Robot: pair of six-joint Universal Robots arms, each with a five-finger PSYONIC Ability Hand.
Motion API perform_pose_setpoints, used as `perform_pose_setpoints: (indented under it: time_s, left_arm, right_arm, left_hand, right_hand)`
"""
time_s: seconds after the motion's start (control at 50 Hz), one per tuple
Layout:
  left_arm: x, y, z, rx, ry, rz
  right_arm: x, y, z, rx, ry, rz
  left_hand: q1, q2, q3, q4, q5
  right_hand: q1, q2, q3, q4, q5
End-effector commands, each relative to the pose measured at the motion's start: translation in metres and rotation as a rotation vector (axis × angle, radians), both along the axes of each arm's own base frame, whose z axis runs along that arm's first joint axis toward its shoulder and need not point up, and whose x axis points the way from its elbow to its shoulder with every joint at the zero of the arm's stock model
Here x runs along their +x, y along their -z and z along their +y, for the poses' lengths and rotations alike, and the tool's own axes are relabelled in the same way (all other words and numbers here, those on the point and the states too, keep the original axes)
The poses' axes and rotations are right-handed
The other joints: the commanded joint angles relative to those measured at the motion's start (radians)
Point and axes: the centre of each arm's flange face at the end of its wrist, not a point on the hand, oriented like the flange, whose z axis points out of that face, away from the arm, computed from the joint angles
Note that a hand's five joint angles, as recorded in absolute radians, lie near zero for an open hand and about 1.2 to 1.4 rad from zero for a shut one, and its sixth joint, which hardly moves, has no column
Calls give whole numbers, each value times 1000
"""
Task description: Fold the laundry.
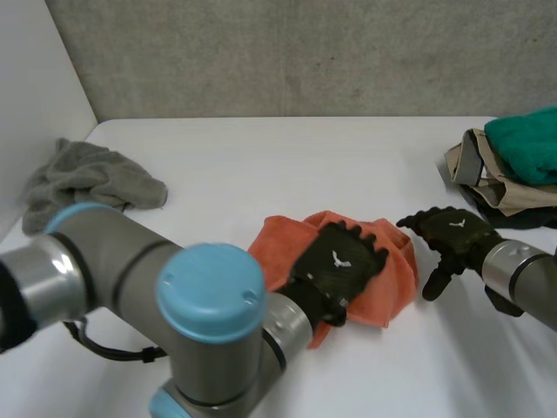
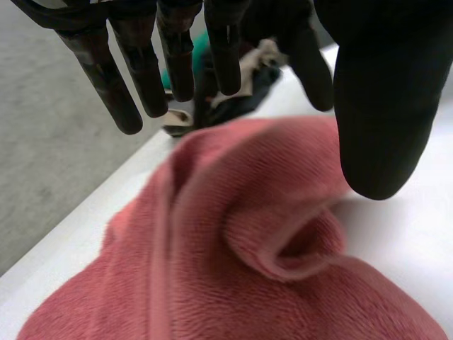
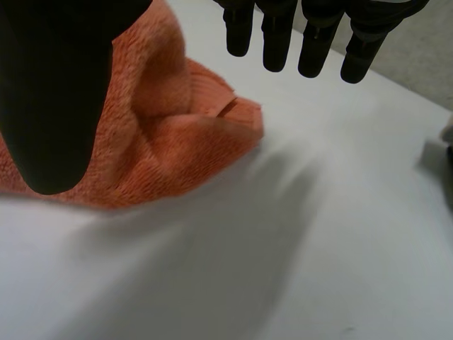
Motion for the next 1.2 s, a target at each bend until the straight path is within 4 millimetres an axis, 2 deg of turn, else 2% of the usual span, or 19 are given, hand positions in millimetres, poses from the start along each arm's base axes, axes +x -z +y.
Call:
perform_pose_setpoints:
  time_s: [0.02, 0.08, 0.12, 0.14, 0.18, 0.28, 0.3, 0.36, 0.38, 0.5, 0.52, 0.6, 0.72, 0.8, 0.88, 0.92, 1.02, 1.12, 1.2]
  left_arm:
    - [-12, 25, 18, -109, 79, -118]
    - [-15, 25, 17, -121, 68, -111]
    - [-17, 21, 14, -137, 53, -94]
    - [-19, 15, 11, -162, 26, -69]
    - [-20, 7, 7, -191, -11, -36]
    - [-9, -61, -8, -308, -184, 141]
    - [-1, -84, -11, -329, -234, 201]
    - [12, -105, -18, -340, -288, 257]
    - [24, -120, -27, -353, -326, 287]
    - [64, -146, -56, -397, -460, 311]
    - [74, -148, -60, -402, -489, 301]
    - [96, -150, -67, -397, -549, 270]
    - [121, -132, -83, -354, -629, 190]
    - [126, -114, -88, -312, -646, 145]
    - [120, -85, -93, -238, -636, 99]
    - [116, -69, -100, -201, -639, 77]
    - [103, -57, -126, -194, -651, 77]
    - [90, -51, -151, -205, -679, 89]
    - [92, -52, -154, -207, -721, 96]
  right_arm:
    - [11, 22, 2, 35, -45, -6]
    - [16, 30, 4, 36, -71, -14]
    - [19, 31, 5, 35, -83, -17]
    - [20, 31, 5, 29, -89, -19]
    - [20, 28, 2, 12, -85, -20]
    - [18, 16, -7, -58, -71, -23]
    - [17, -2, -10, -119, -62, -27]
    - [12, -46, -14, -248, -45, -47]
    - [10, -55, -15, -274, -38, -47]
    - [-5, -104, -10, -354, -11, -7]
    - [-7, -120, -5, -381, -18, 18]
    - [-10, -143, 9, -404, -42, 93]
    - [-8, -147, 17, -399, -87, 187]
    - [0, -133, 13, -369, -104, 220]
    - [15, -99, -1, -277, -103, 267]
    - [18, -84, -12, -247, -84, 306]
    - [27, -62, -51, -300, -53, 330]
    - [42, -52, -108, -584, 20, 267]
    - [52, -56, -130, -823, 90, 201]
  left_hand:
    - [232, 227, 225, 227, 222]
    - [511, 505, 504, 505, 501]
    - [722, 716, 715, 716, 712]
    - [981, 976, 975, 976, 972]
    - [1001, 996, 994, 996, 992]
    - [1001, 996, 994, 996, 992]
    - [1001, 996, 994, 996, 992]
    - [1001, 996, 994, 996, 992]
    - [1001, 996, 994, 996, 992]
    - [1001, 996, 994, 996, 992]
    - [1001, 996, 994, 996, 992]
    - [1001, 996, 994, 996, 992]
    - [1001, 996, 994, 996, 992]
    - [1001, 996, 994, 996, 992]
    - [1001, 996, 994, 996, 992]
    - [1001, 996, 994, 996, 992]
    - [1001, 996, 994, 996, 992]
    - [1001, 996, 994, 996, 992]
    - [1001, 996, 994, 996, 992]
  right_hand:
    - [-56, -43, -40, -33, -51]
    - [183, 195, 198, 206, 187]
    - [464, 476, 480, 487, 468]
    - [831, 844, 847, 855, 836]
    - [1165, 1177, 1180, 1188, 1169]
    - [1166, 1178, 1181, 1189, 1170]
    - [1166, 1178, 1181, 1189, 1170]
    - [1166, 1178, 1181, 1189, 1170]
    - [1166, 1178, 1181, 1189, 1170]
    - [1166, 1178, 1181, 1189, 1170]
    - [1166, 1178, 1181, 1189, 1170]
    - [1166, 1178, 1181, 1189, 1170]
    - [1166, 1178, 1181, 1189, 1170]
    - [1166, 1178, 1181, 1189, 1170]
    - [1166, 1178, 1181, 1189, 1170]
    - [1166, 1178, 1181, 1189, 1170]
    - [1166, 1178, 1181, 1189, 1170]
    - [1166, 1178, 1181, 1189, 1170]
    - [1166, 1178, 1181, 1189, 1170]
